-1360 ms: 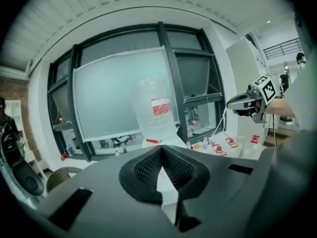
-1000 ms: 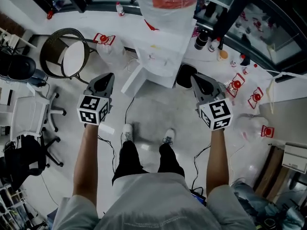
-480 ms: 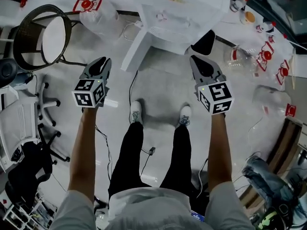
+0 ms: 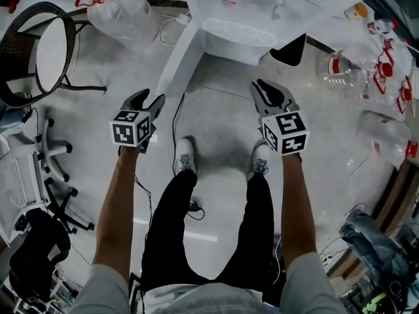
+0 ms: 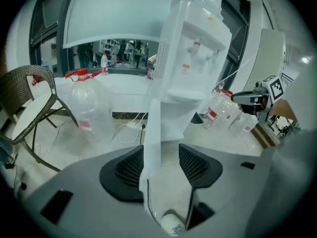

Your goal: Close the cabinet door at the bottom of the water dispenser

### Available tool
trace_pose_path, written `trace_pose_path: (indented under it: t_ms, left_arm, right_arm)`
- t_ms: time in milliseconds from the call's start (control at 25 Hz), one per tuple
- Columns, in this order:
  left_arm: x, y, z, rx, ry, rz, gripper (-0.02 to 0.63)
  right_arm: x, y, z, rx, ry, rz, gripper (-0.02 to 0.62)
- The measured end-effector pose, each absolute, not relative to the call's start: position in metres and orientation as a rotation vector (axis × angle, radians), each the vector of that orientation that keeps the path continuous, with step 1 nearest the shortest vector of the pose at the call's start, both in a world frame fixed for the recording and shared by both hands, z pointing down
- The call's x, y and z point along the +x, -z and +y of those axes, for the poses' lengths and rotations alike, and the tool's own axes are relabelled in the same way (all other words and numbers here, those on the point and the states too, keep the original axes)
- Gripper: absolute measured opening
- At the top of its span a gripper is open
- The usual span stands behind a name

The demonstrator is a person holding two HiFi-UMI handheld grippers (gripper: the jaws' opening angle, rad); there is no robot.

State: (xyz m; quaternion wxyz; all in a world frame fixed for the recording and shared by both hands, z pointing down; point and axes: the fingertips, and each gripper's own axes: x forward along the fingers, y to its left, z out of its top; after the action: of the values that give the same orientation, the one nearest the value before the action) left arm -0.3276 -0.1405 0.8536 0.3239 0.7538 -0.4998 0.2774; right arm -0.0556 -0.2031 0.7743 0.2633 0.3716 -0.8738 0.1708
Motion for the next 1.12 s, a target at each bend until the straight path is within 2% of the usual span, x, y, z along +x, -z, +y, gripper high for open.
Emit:
trace_pose_path:
  t_ms: [160, 360, 480, 600, 1120]
  left_arm:
    - [-0.330, -0.893, -0.145, 1.935, -0.803, -1.290, 0.258]
    - [-0.330, -0.929, -0.150, 1.864, -0.803, -1.320, 0.258]
    - [-0.326, -0.934, -0.155, 1.830, -0.781, -1.368, 0.202]
    - [-0.317, -0.934, -0.149, 1.827, -0.773, -1.377, 0.195]
    - [-0.199, -0.928, -0.132, 1.851, -0.620, -1.300, 0.198]
  right_arm:
    - [-0.058, -0.802, -0.197, 0.987, -0.501, -2.356, 0.105]
    - [-0.048, -0.826, -0.181, 0.980, -0.526, -2.323, 0.120]
    - [-0.035, -0.833, -0.173, 0.989, -0.541, -2.308, 0.120]
    - [-0.019, -0.836, -0.163, 1.007, -0.561, -2.287, 0.120]
    - [0.069, -0.836, -0.136, 1.050, -0.581, -2.218, 0.096]
